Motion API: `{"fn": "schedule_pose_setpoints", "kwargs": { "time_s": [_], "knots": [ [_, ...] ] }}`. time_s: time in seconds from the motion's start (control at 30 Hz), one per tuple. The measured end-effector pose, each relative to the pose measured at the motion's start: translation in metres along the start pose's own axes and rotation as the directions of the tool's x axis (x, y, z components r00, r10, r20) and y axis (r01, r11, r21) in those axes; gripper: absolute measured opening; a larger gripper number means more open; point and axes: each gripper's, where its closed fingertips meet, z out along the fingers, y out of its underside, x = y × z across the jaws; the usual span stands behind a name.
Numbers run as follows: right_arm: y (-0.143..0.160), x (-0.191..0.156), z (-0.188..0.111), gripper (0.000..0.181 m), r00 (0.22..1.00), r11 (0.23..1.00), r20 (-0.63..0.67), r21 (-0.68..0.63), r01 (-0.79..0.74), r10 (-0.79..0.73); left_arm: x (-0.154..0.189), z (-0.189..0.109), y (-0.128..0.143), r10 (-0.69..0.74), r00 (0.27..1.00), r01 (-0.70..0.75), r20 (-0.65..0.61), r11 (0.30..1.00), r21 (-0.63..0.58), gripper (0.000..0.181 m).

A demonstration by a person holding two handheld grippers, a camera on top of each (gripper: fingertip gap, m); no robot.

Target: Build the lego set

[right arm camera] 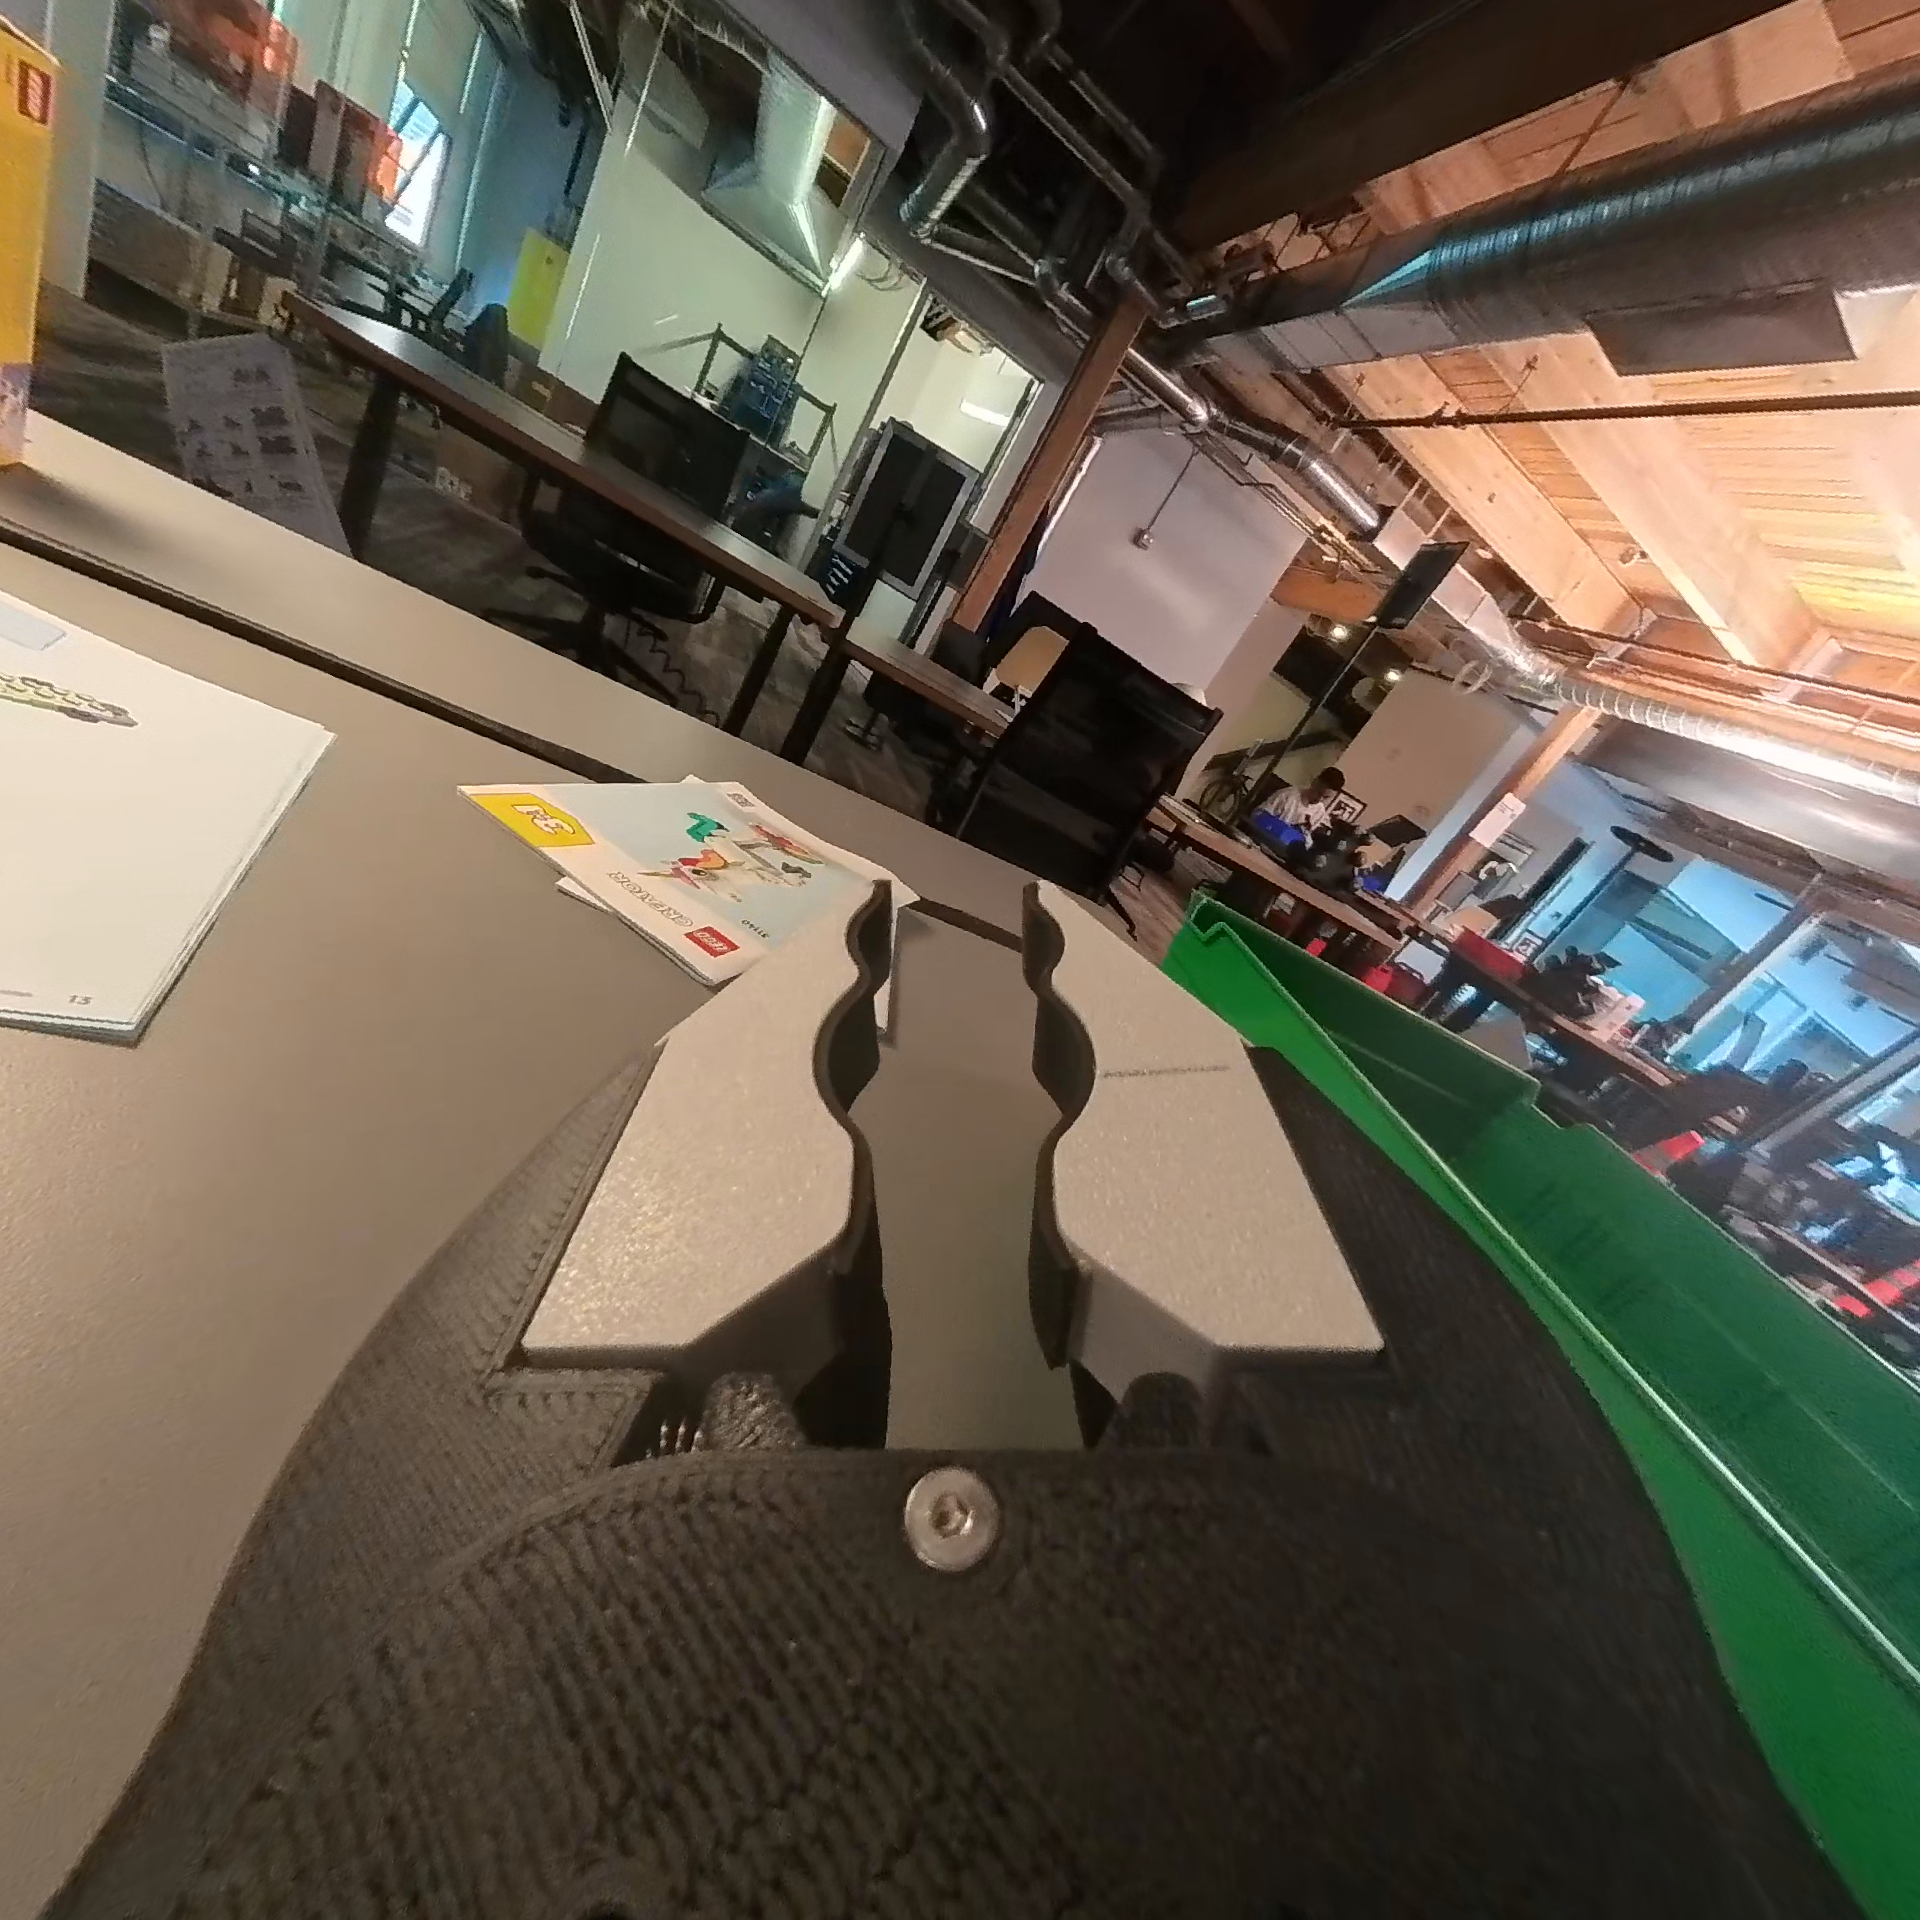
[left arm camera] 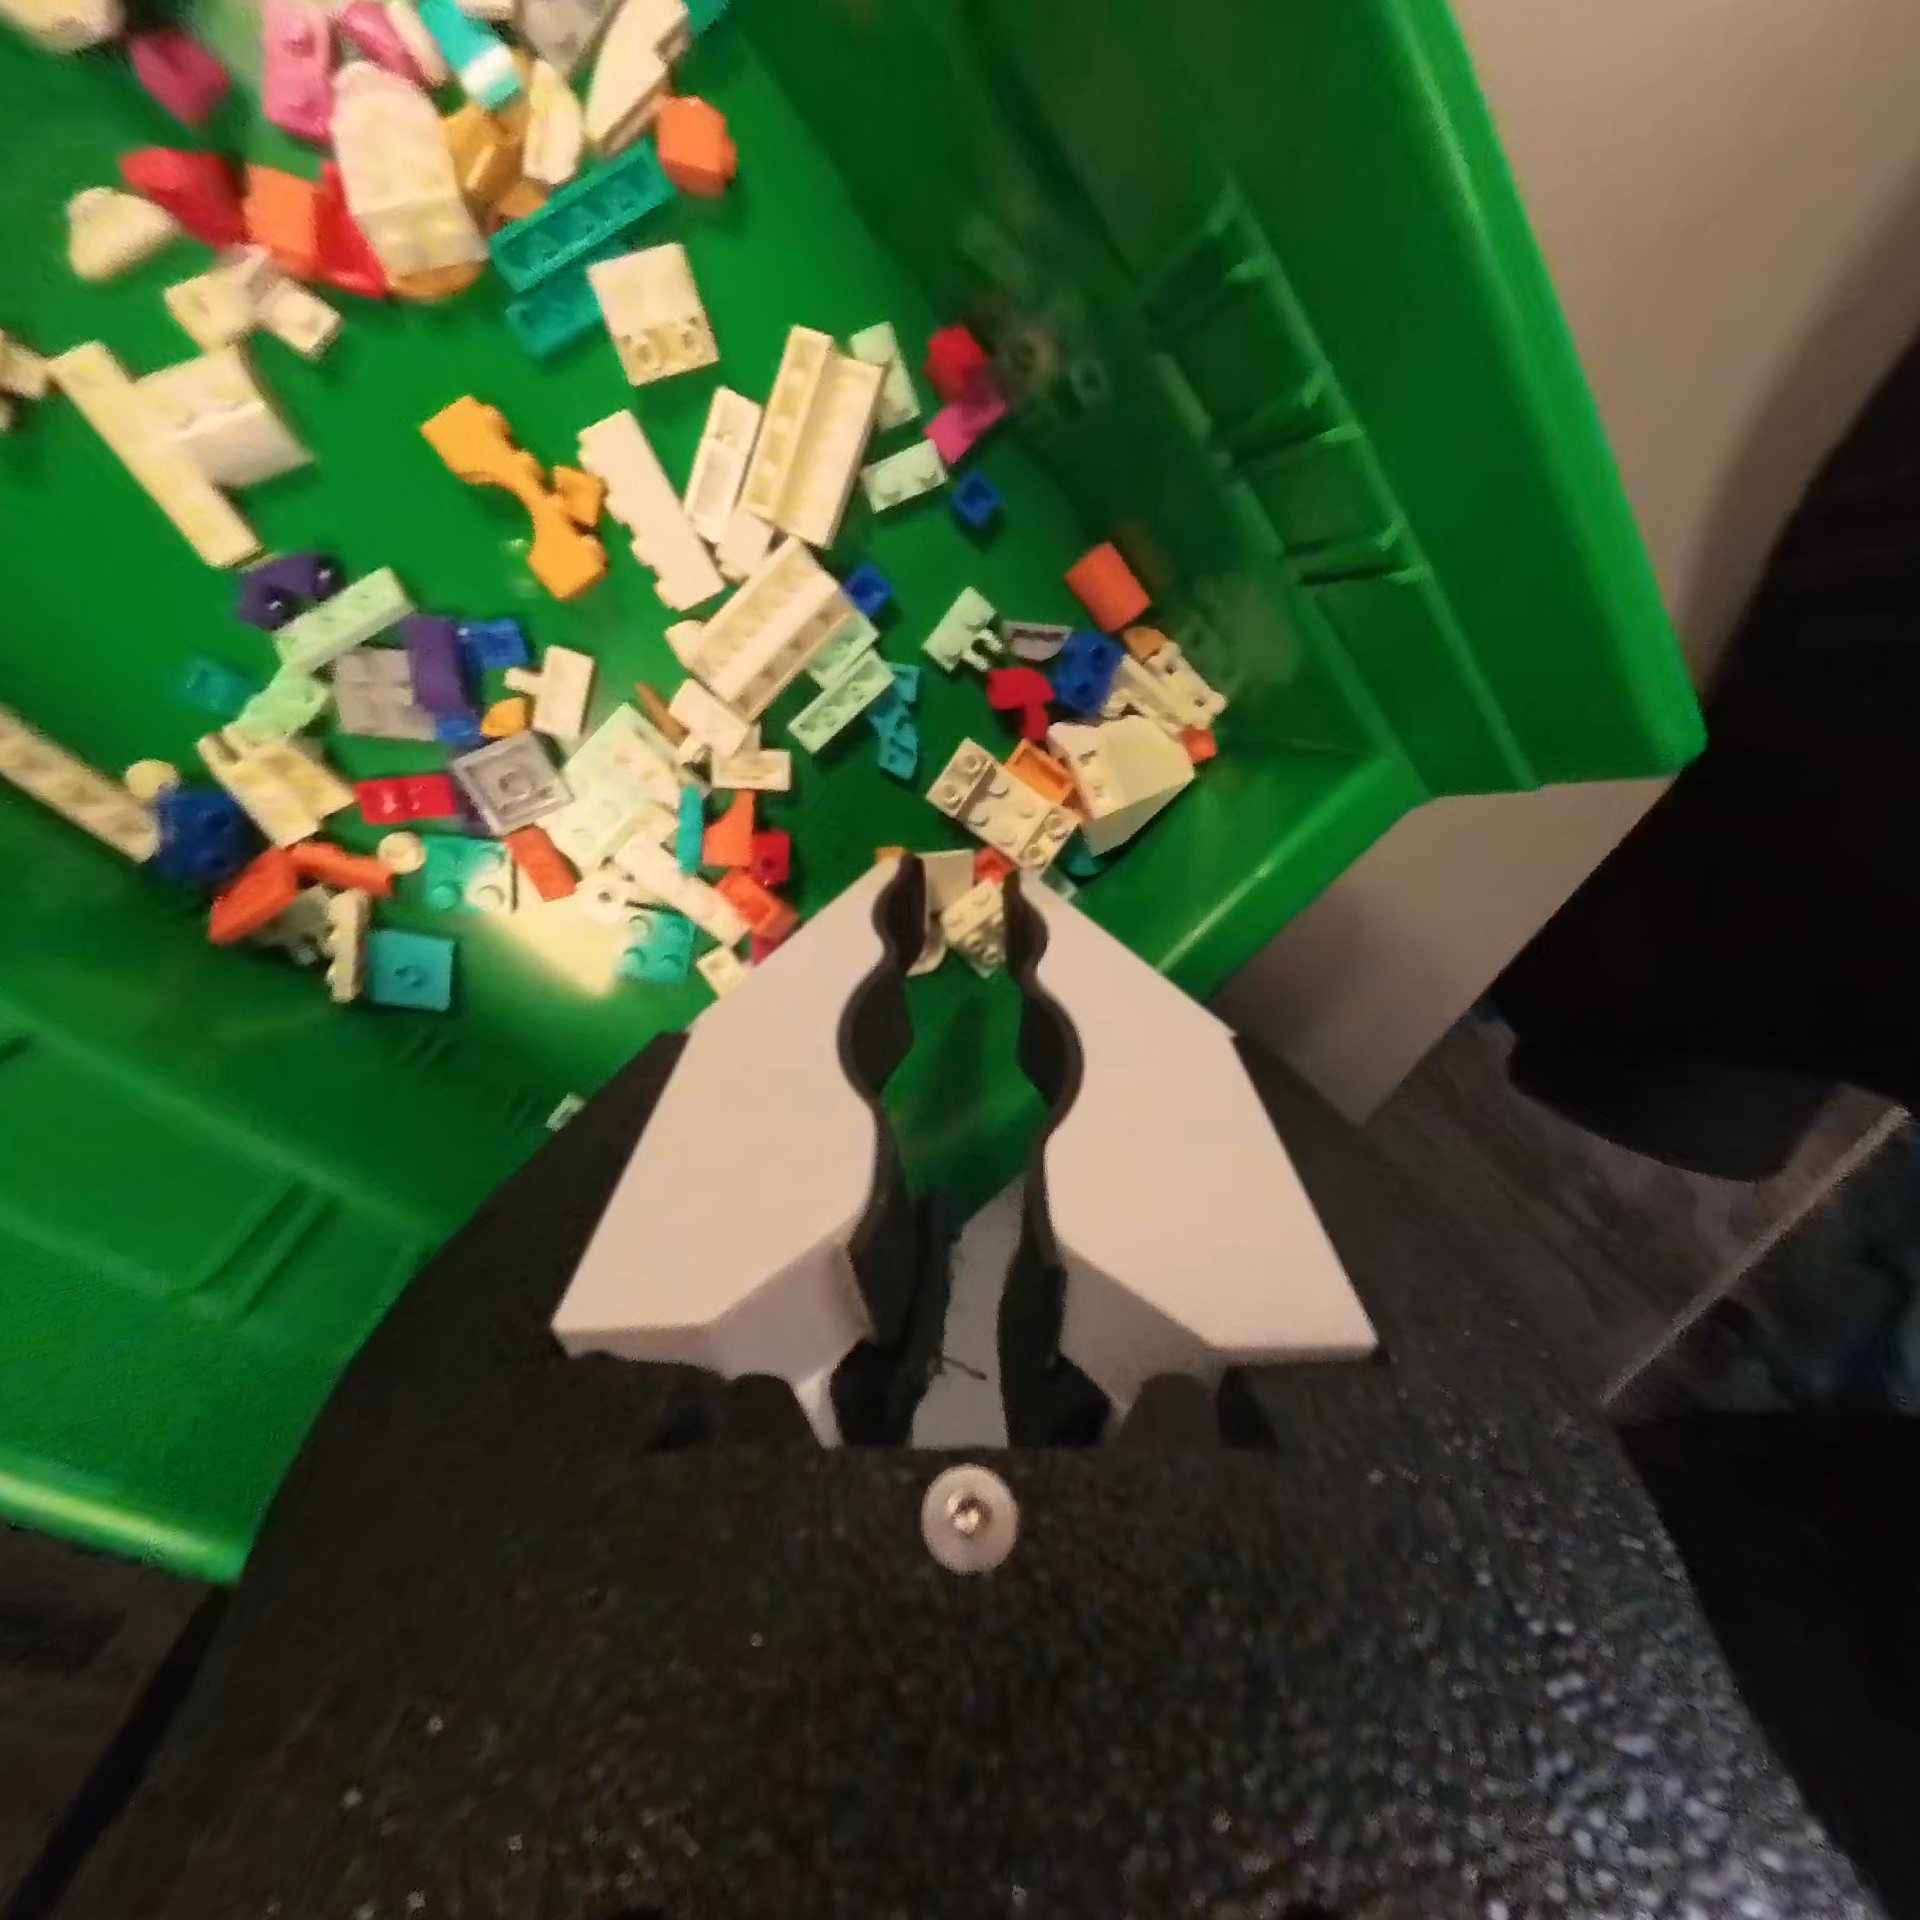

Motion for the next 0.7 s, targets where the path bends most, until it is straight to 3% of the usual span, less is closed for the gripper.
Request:
{"fn": "schedule_pose_setpoints", "kwargs": {
  "time_s": [0.03,0.13,0.3,0.43,0.7],
  "knots": [
    [0.000,0.000,0.000,0.023,1.000,1.000,-0.001,0.001,-0.002,0.002,0.001,0.003,-0.003,0.003,1.000,-0.003,-0.008,1.000,0.006,0.013],
    [-0.001,0.000,0.000,0.023,1.000,1.000,0.003,0.005,-0.004,0.004,-0.001,0.008,-0.008,0.004,1.000,-0.004,0.002,1.000,0.015,0.014],
    [-0.001,0.000,0.000,0.023,1.000,1.000,0.005,0.011,-0.012,0.011,-0.020,0.007,-0.029,0.022,0.989,-0.035,0.149,0.996,0.083,0.019],
    [-0.002,0.002,-0.001,0.023,1.000,1.000,0.001,0.016,-0.022,0.022,-0.046,0.004,-0.034,-0.042,0.965,0.019,0.258,0.996,0.091,0.022],
    [-0.003,0.000,-0.001,0.023,1.000,1.000,0.011,0.022,-0.022,0.022,-0.053,0.004,-0.097,-0.061,0.982,-0.001,0.179,0.944,0.330,0.015]
  ]
}}
